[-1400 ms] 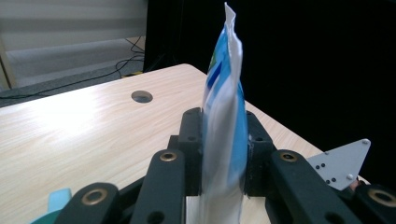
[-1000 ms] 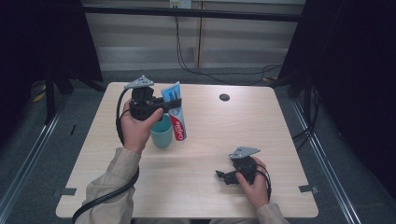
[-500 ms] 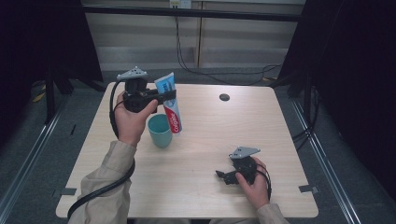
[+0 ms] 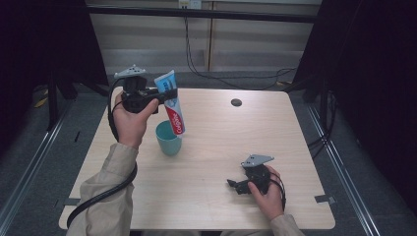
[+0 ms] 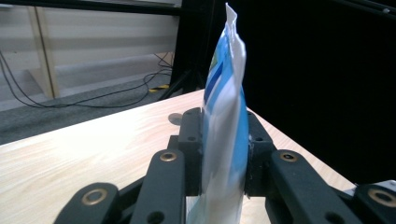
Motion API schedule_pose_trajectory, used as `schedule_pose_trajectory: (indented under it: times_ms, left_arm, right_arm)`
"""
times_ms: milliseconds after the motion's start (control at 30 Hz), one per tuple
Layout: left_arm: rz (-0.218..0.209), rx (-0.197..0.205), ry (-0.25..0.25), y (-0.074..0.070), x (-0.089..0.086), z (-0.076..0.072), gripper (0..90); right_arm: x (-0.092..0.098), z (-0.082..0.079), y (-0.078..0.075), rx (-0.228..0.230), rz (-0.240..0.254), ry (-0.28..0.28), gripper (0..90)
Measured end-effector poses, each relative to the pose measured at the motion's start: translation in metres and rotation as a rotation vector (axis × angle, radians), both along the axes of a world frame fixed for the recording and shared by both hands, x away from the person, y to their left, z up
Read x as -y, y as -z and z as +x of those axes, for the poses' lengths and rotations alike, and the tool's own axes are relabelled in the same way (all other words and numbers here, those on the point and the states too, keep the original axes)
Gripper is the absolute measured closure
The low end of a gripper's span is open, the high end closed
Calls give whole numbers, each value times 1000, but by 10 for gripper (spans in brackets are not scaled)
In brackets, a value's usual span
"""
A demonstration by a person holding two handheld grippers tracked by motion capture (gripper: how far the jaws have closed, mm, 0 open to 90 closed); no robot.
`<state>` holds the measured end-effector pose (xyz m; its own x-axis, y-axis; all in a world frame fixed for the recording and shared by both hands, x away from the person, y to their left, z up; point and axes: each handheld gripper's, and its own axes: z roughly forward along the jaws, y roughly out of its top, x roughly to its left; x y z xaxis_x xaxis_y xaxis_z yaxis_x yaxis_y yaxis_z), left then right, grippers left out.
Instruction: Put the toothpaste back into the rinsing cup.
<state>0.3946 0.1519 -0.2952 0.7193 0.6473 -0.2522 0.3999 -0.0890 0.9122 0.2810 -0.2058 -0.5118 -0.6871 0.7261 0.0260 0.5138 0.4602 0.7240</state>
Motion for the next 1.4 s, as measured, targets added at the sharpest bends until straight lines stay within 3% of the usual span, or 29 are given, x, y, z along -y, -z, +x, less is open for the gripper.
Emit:
schedule_pose_trajectory:
  times_ms: [933,1400]
  left_arm:
    - [11,17,-123,13,-27,11,744]
    - [37,10,-161,31,-29,16,742]
  right_arm:
    - [0,0,0,0,1,1,133]
    - [0,0,0,-2,1,2,133]
